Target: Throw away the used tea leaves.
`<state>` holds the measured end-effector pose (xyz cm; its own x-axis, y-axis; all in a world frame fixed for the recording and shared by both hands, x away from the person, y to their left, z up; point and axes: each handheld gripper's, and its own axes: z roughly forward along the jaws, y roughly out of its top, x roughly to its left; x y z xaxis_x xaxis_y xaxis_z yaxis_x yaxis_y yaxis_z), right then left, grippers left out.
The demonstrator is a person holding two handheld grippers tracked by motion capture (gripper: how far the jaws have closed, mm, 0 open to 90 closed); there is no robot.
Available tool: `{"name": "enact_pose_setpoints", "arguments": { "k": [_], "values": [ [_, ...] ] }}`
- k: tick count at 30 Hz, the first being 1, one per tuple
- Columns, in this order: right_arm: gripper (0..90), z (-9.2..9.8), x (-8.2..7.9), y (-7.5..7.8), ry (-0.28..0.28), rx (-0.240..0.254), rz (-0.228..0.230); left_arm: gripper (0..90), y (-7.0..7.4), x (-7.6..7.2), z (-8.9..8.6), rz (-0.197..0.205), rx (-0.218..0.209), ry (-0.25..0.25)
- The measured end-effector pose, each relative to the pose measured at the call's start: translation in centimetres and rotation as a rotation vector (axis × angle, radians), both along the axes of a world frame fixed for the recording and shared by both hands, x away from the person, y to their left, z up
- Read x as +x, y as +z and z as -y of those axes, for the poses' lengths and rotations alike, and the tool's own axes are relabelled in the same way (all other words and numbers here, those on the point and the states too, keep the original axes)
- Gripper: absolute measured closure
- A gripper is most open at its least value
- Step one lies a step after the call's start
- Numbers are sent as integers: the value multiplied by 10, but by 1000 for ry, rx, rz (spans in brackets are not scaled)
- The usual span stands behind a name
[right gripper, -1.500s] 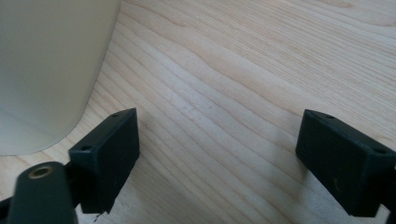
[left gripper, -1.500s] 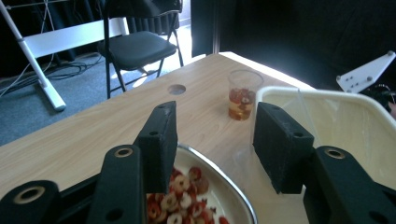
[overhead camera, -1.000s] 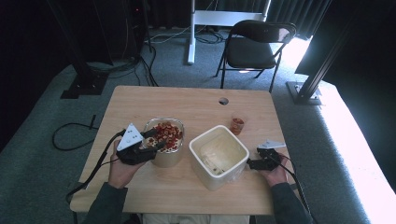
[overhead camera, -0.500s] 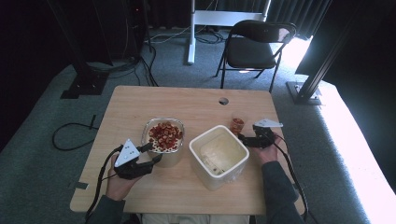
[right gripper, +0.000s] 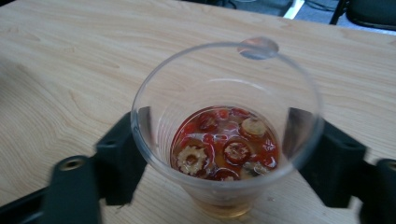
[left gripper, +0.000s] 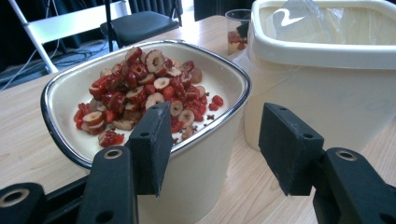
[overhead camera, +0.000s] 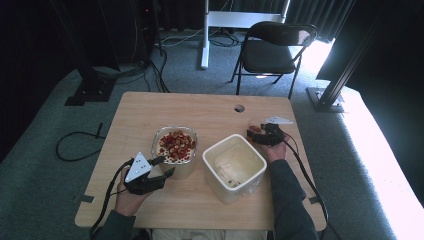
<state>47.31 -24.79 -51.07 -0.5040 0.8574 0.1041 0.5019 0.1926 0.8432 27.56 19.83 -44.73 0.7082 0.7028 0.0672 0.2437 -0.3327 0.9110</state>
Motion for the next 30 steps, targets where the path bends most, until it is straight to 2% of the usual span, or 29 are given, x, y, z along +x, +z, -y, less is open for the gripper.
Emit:
{"name": "enact_pose_setpoints", "arguments": {
  "k": [7,14,18,23,28,29,30],
  "values": [
    [351,-2,1,-3,-2,-19,24,451,1,-1,-4,5,-6,-3],
    [376,-2,-2,-1,7,-33,24,449,-1,1,-7,-2,-13,7],
    [391,3,-7,3,22,-25,26,449,0,2,-7,4,-8,3],
    [401,10,-14,18,37,-41,36,449,2,2,-6,11,-10,-9],
    [407,19,-22,41,56,-34,42,449,4,5,-3,12,-8,-19],
    [407,19,-22,41,56,-34,42,449,4,5,-3,12,-8,-19],
    [407,22,-26,50,65,-37,45,449,5,6,-2,10,-7,-26]
  ]
}}
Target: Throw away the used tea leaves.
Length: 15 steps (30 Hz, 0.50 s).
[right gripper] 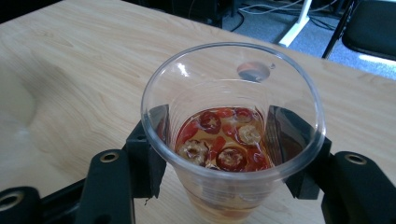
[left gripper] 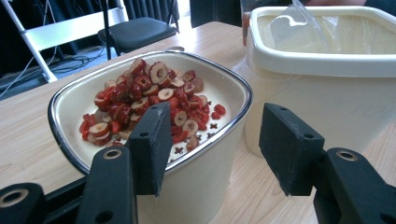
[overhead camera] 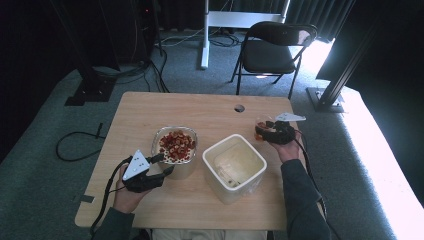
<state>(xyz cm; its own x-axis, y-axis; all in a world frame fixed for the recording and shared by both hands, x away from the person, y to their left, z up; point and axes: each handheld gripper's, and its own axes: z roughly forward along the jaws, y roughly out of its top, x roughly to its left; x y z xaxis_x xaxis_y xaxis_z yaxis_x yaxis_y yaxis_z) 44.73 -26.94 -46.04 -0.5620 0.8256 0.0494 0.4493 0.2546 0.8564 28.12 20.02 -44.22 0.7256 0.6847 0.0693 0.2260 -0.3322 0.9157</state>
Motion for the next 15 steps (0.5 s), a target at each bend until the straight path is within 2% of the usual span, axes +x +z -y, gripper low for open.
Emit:
{"name": "enact_pose_setpoints", "arguments": {
  "k": [6,15],
  "values": [
    [408,1,-12,30,37,2,20,451,2,5,5,-21,3,-16],
    [408,-14,-33,76,125,-6,68,444,4,12,13,-39,-4,-55]
  ]
}}
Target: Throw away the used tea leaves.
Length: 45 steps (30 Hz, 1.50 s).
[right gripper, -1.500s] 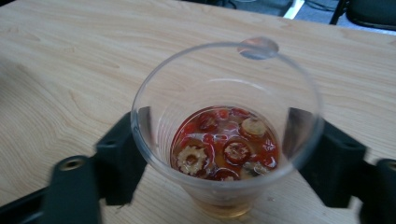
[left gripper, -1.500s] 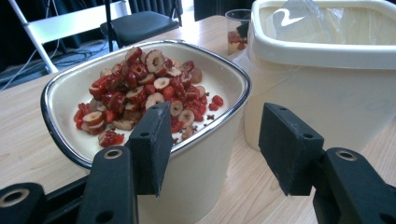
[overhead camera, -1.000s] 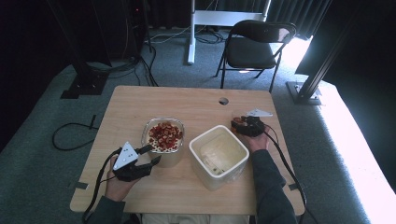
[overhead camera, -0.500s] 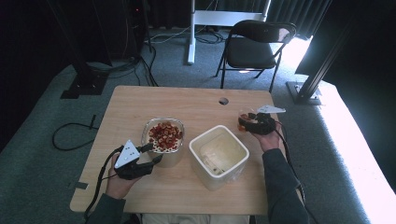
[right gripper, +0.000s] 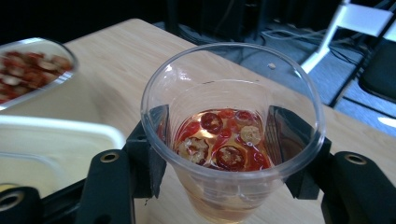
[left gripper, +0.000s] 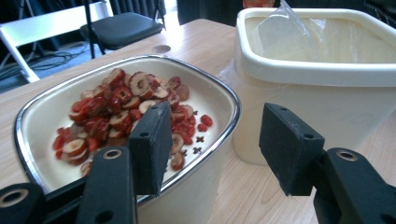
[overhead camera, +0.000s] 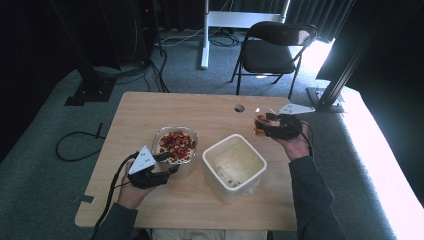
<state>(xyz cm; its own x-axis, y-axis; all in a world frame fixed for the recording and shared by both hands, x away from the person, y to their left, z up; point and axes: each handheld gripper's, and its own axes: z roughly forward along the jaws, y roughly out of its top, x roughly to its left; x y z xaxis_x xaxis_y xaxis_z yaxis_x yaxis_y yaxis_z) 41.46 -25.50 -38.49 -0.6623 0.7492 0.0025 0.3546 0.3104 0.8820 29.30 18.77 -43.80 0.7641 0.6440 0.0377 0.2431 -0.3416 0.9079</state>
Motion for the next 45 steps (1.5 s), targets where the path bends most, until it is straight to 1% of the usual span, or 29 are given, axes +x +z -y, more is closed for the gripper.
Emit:
{"name": "enact_pose_setpoints", "arguments": {
  "k": [4,10,13,17,21,26,28,32,34,37,40,44,45],
  "values": [
    [409,-10,-9,16,58,17,12,424,2,3,4,-7,-8,-20],
    [409,-27,-23,33,150,43,28,410,5,6,7,-15,-31,-36],
    [409,-37,-30,39,193,45,35,408,7,8,9,-14,-39,-40],
    [411,-51,-38,43,258,65,42,402,12,10,14,-14,-53,-58],
    [414,-66,-46,47,314,62,50,385,16,13,21,-11,-72,-72],
    [416,-84,-53,49,378,69,48,378,21,15,29,-9,-100,-100],
    [417,-90,-54,49,403,84,37,375,22,16,33,-7,-96,-104],
    [418,-103,-56,46,426,78,30,375,23,17,41,4,-92,-108],
    [419,-109,-57,45,434,80,19,375,24,18,44,8,-109,-100],
    [420,-119,-59,41,442,78,5,375,24,18,47,18,-117,-89],
    [421,-129,-60,37,442,71,-12,373,25,18,53,29,-105,-88],
    [421,-141,-61,34,467,68,-13,357,25,18,59,36,-91,-97],
    [421,-144,-61,34,472,74,-14,356,24,19,61,37,-82,-91]
  ]
}}
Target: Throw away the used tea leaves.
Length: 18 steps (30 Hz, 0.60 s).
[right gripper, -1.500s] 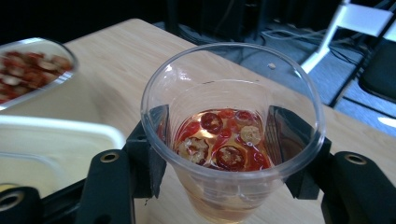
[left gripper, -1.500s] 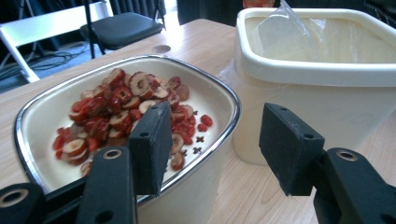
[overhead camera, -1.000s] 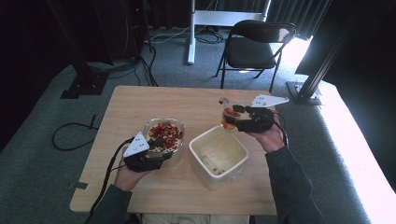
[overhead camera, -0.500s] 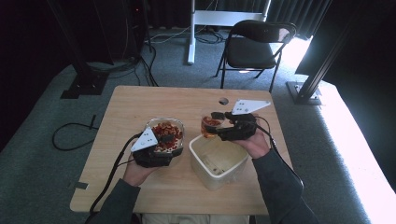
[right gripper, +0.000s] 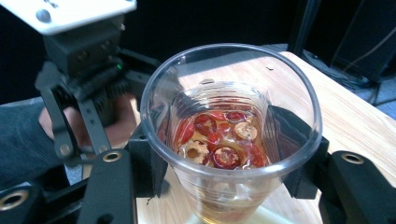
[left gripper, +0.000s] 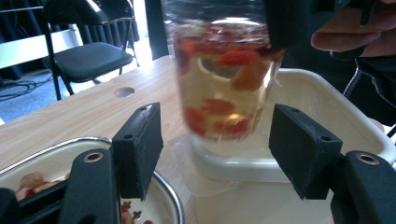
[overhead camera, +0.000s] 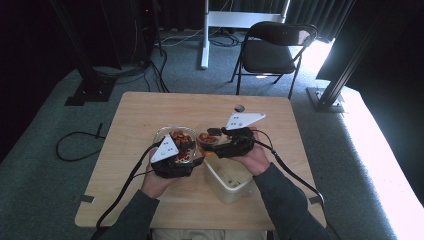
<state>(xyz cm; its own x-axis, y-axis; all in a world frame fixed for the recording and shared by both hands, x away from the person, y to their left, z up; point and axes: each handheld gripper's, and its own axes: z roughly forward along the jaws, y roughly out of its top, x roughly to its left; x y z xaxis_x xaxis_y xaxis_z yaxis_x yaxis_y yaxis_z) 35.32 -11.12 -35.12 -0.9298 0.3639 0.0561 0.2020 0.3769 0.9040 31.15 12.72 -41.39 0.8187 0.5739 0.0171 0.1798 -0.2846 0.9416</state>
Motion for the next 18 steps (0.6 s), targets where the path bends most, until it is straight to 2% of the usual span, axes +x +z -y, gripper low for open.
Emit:
{"name": "enact_pose_setpoints", "arguments": {
  "k": [3,12,15,18],
  "values": [
    [421,-4,0,-2,22,24,-16,353,-2,2,2,-5,5,0],
    [423,-18,-6,-4,70,12,0,338,-9,5,9,-18,3,-25],
    [423,-20,-7,-5,68,3,6,335,-10,5,9,-20,18,-22],
    [423,-21,-7,-6,72,4,4,403,-10,5,9,-15,33,-16]
  ]
}}
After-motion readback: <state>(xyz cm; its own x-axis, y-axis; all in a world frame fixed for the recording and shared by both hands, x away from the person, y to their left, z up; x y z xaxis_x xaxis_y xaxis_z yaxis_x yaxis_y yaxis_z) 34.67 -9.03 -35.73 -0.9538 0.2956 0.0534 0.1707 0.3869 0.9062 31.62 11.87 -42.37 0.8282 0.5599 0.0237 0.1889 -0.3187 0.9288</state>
